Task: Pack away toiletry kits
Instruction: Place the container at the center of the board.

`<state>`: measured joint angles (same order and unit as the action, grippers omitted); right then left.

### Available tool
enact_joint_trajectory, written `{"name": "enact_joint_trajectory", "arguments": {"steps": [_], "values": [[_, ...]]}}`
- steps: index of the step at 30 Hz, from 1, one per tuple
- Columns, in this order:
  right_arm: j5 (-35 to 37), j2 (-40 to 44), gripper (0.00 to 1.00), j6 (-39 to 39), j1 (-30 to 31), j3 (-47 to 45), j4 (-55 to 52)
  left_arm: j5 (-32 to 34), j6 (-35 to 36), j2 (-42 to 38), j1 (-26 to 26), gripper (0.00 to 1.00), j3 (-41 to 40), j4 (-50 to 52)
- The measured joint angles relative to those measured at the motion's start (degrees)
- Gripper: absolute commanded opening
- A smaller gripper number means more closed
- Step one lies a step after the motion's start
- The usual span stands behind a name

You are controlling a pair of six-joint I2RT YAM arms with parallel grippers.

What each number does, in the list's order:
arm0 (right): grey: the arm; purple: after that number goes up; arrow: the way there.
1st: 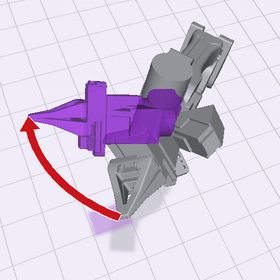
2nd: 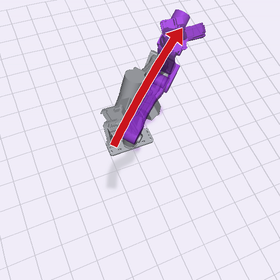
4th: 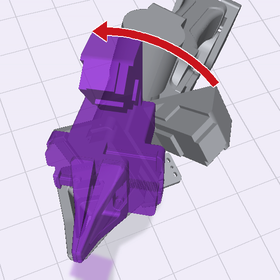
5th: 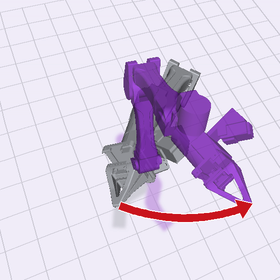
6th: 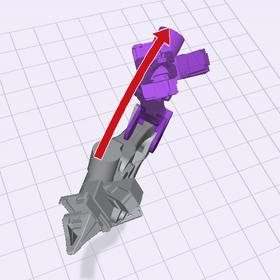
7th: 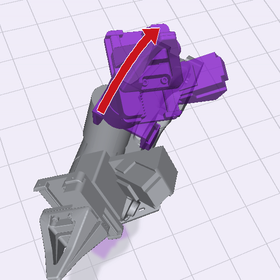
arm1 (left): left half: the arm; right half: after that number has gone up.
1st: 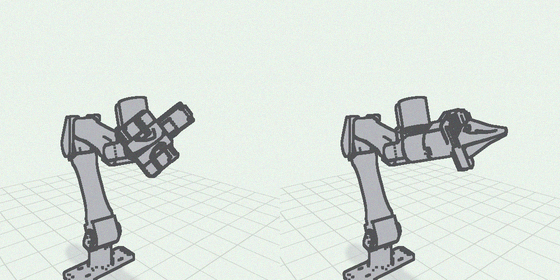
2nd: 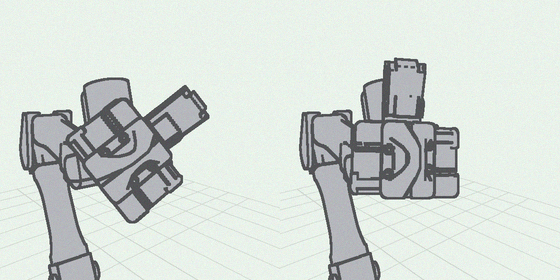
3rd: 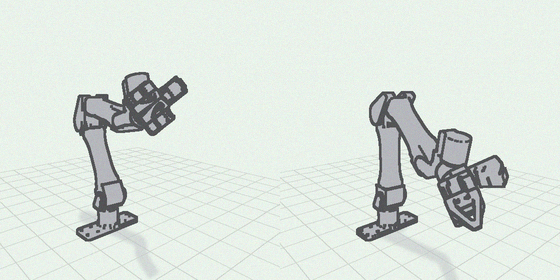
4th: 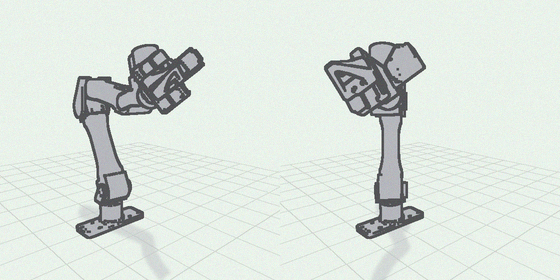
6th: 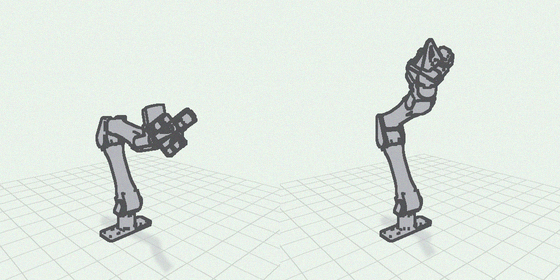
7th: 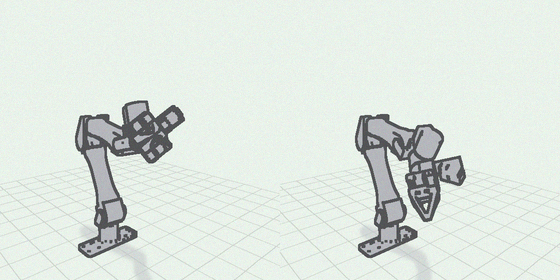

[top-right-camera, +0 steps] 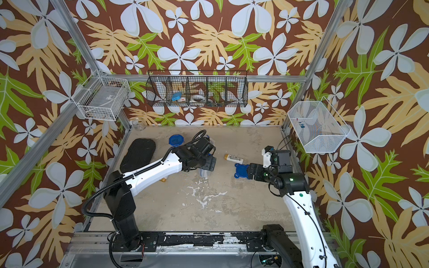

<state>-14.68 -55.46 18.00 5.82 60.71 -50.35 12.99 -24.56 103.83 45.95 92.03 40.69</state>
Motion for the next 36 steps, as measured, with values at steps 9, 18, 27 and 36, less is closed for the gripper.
{"name": "enact_joint_trajectory", "arguments": {"steps": [9, 18, 27, 36], "values": [[0.07, -11.50, 0.94, 2.56, 10.14, 3.19, 5.64, 0.07, 2.51, 0.37, -10.88, 0.63, -1.70, -5.05], [-1.81, -25.22, 0.95, 2.95, 11.08, 11.43, 11.76, -2.01, 3.72, 3.93, -13.75, 0.75, -1.70, -8.46], [-3.19, -37.38, 0.95, 2.99, 11.98, 21.03, 15.67, -3.48, 3.80, 4.35, -13.75, 0.99, -1.90, -8.61], [-3.78, -48.54, 0.95, 3.89, 14.27, 30.03, 17.81, -3.61, 3.67, 1.86, -13.75, 1.00, -3.48, -8.94]]}}
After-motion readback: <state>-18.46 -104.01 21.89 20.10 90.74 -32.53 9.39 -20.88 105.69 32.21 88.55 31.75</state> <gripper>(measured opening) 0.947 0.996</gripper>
